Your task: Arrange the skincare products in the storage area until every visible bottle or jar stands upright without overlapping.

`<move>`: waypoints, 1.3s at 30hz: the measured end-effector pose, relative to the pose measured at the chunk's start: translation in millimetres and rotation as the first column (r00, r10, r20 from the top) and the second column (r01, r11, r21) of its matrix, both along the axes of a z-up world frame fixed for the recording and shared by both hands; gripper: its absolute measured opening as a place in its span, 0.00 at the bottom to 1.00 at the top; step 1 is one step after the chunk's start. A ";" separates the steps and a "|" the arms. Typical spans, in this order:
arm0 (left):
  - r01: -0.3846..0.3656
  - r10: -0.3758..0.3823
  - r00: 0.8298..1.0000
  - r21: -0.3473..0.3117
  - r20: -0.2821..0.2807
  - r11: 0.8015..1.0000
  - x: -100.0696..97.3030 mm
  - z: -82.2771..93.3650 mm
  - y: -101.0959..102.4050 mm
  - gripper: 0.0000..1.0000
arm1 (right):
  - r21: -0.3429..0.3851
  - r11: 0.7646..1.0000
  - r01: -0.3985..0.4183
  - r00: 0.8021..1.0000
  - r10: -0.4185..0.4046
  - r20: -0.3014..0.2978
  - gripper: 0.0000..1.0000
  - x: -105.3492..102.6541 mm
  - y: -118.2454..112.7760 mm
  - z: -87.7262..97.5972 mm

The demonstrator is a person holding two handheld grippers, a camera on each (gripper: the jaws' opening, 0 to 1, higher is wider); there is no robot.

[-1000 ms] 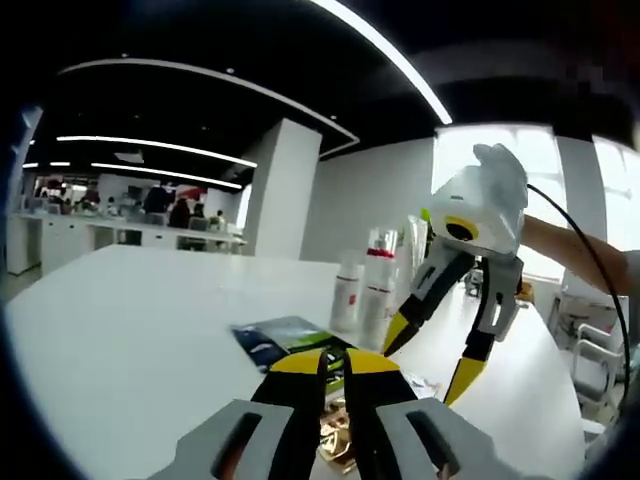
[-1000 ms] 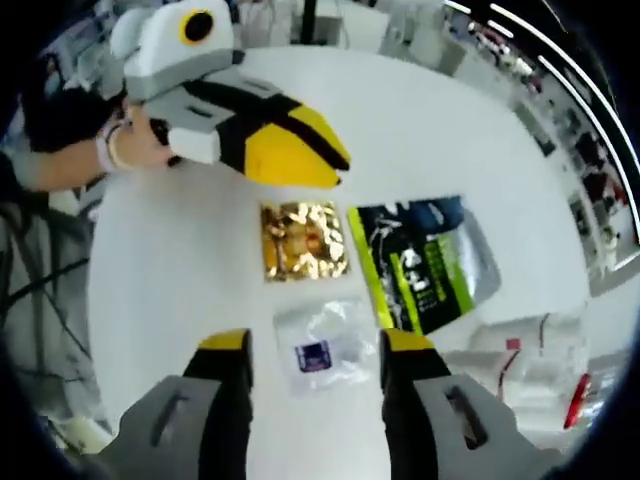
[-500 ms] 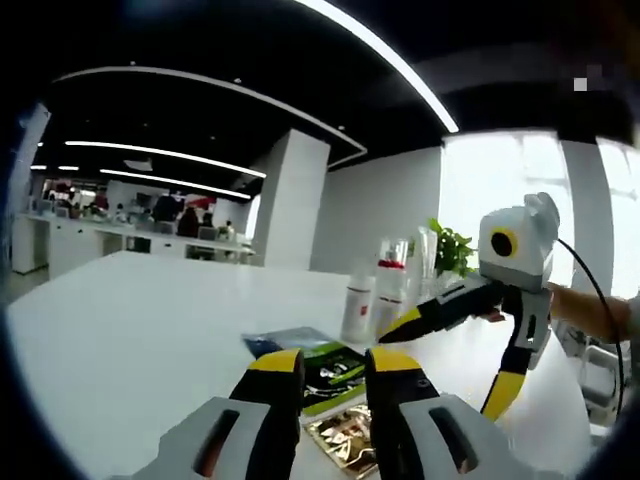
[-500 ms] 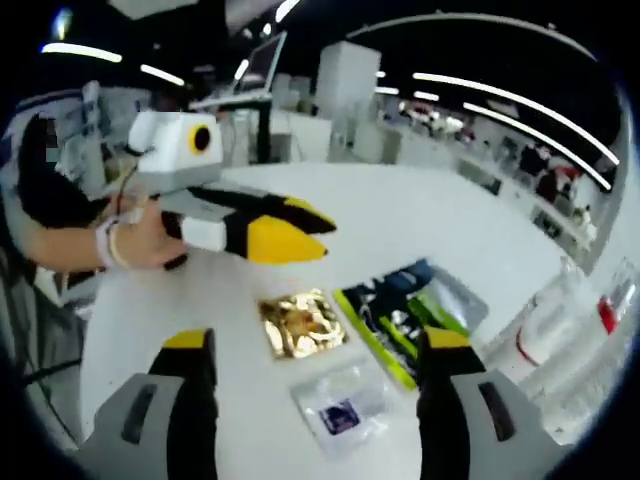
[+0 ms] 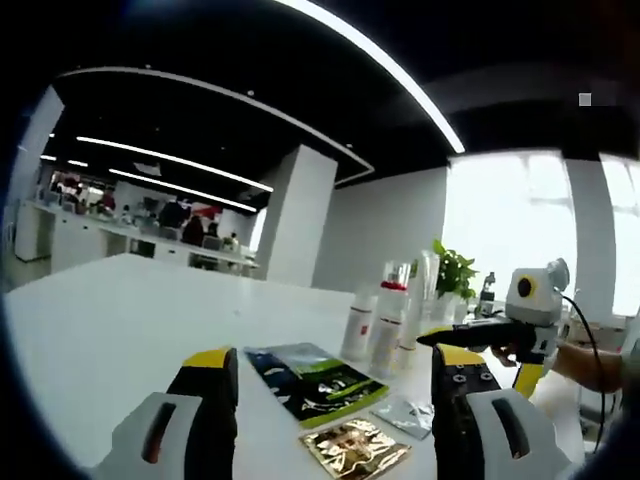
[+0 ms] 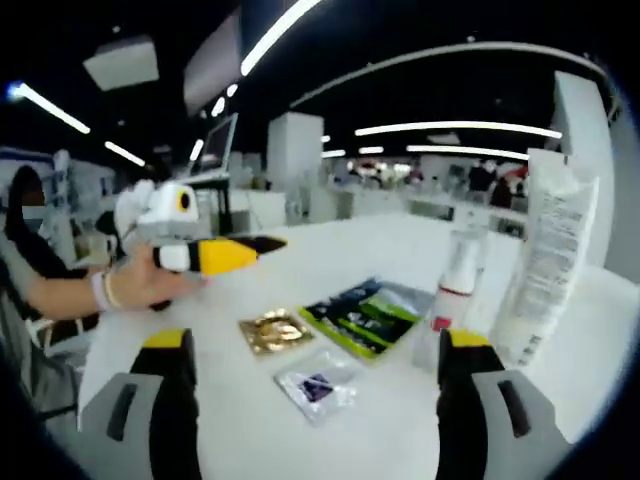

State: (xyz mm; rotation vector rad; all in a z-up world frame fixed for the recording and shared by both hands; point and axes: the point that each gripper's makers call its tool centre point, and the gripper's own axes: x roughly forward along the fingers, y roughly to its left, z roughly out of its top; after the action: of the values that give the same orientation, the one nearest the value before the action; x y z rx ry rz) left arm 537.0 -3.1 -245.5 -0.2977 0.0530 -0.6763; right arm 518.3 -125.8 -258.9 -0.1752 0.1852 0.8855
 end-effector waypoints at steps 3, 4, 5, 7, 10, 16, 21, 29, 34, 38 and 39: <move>-0.012 0.012 1.000 -0.029 0.007 1.000 2.3 6.0 2.3 0.88 | 0.052 0.998 0.030 1.000 -0.030 0.000 1.00 -2.0 -18.1 5.6; -0.005 0.007 1.000 -0.045 0.025 0.999 3.3 11.7 2.1 0.90 | 0.087 0.996 0.035 0.999 -0.036 0.008 1.00 -3.8 -24.8 10.3; -0.010 0.011 1.000 -0.047 0.025 0.999 3.6 13.0 2.9 0.91 | 0.125 0.991 0.050 0.998 -0.053 0.020 1.00 -6.0 -32.3 16.1; -0.016 0.016 1.000 -0.046 0.003 0.999 -0.8 13.2 3.0 0.94 | 0.155 0.985 0.073 0.995 -0.082 0.051 1.00 -7.8 -42.9 23.8; -0.017 0.017 1.000 -0.027 0.001 0.999 -9.9 18.1 2.5 0.94 | 0.173 0.966 0.192 0.967 -0.217 0.134 1.00 -3.9 -72.0 41.1; -0.022 0.025 1.000 0.125 -0.017 0.992 -33.3 20.9 9.4 1.00 | 0.203 0.918 0.340 0.899 -0.381 0.215 1.00 -15.1 -116.5 70.3; -0.029 0.035 0.999 0.141 -0.041 0.990 -58.2 28.3 21.6 1.00 | 0.205 0.901 0.381 0.878 -0.423 0.226 1.00 -37.6 -141.2 80.2; -0.051 0.053 0.997 0.047 -0.058 0.998 -98.1 40.9 55.4 1.00 | 0.273 0.849 0.452 0.849 -0.504 0.161 1.00 -74.0 -178.8 82.8; -0.102 0.105 0.993 0.067 -0.046 0.993 -121.6 43.4 78.7 1.00 | 0.257 0.821 0.510 0.822 -0.553 0.135 1.00 -93.5 -189.5 79.8; -0.136 0.136 0.991 0.032 -0.010 0.990 -136.1 52.5 90.2 1.00 | 0.247 0.815 0.524 0.808 -0.567 0.158 0.98 -110.6 -193.1 83.3; -0.139 0.139 0.990 0.025 -0.004 0.990 -139.5 54.1 92.0 1.00 | 0.256 0.812 0.524 0.806 -0.570 0.160 0.99 -113.6 -193.7 85.7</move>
State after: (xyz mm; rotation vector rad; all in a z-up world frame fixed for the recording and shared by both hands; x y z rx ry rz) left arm 397.5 88.9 -191.3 -0.2772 0.0453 -0.5365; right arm 404.8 -319.6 -173.2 -0.0272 -0.0750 0.2883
